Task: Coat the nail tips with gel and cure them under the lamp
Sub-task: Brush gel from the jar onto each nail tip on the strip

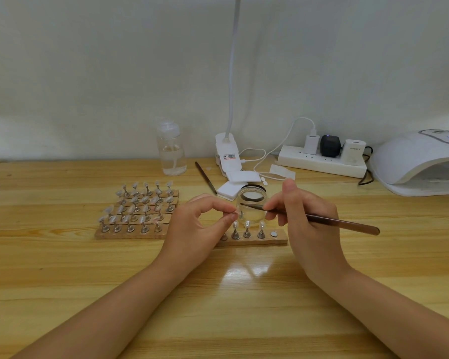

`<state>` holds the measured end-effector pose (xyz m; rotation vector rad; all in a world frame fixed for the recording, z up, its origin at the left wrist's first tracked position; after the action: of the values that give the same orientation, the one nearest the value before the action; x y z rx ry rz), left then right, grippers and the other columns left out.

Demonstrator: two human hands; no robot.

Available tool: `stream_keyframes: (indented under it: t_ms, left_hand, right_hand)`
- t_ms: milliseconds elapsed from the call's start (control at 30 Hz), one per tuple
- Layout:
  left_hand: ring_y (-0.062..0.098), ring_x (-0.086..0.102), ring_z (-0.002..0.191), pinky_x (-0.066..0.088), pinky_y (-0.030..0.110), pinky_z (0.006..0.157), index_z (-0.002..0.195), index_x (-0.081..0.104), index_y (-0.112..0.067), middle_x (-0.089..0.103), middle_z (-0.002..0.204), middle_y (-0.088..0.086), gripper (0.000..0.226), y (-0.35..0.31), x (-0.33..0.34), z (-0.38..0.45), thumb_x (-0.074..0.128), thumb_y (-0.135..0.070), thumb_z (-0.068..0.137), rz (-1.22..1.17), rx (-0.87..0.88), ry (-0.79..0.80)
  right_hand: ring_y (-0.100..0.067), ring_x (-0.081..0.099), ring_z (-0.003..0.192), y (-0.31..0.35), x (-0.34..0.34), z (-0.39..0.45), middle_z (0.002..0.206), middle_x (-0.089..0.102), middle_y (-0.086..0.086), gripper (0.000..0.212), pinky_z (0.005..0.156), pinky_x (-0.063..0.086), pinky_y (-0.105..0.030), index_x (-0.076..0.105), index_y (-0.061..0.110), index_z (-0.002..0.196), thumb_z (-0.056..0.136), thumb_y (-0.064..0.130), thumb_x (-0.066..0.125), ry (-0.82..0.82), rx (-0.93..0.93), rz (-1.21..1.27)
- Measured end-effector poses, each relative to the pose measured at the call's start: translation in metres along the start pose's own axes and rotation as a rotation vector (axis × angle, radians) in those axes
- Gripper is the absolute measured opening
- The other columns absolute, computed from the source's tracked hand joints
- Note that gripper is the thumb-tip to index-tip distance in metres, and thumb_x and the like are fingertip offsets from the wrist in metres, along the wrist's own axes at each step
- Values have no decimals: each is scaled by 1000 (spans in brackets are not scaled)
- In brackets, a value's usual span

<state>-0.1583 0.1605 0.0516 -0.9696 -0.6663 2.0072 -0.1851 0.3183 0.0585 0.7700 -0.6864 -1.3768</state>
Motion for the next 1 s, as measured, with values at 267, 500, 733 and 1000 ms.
stream_keyframes:
  t_ms: [267,500,733,1000]
  left_hand:
    - [-8,57,81,34,0,74,72,66,-29,65,76,-13,24,2,-1,0,74,-7,71,7,-7,-6]
    - [-8,58,82,35,0,74,73,66,-32,65,78,-16,25,3,-1,0,74,-8,72,9,-12,-13]
    - [-14,60,81,39,0,70,80,70,-31,63,70,-33,24,7,-1,-1,70,-8,76,-35,-49,-12]
    - [-9,61,89,43,5,78,89,72,-20,67,86,-18,18,6,5,0,63,-7,82,-14,-4,28]
  right_hand:
    - [1,55,49,1,3,-1,52,62,7,40,51,39,-8,64,20,58,86,41,44,18,8,13]
    - [-3,53,45,-1,4,-4,48,60,0,46,51,39,-10,64,18,53,85,45,45,44,27,41]
    - [-2,56,50,5,-8,-1,53,62,4,39,50,40,-10,64,21,58,90,32,45,-21,-44,22]
    - [-1,62,64,6,0,1,61,65,6,36,61,42,-8,65,23,66,87,40,41,20,-98,-98]
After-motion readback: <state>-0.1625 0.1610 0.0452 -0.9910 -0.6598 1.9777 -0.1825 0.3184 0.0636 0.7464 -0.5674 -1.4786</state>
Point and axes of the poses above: each hand's wrist, its own z-axis towards the middle knuckle, its own x-axis out of the palm, y = z × x, the point moved 10 cm from there along z, towards the middle knuckle
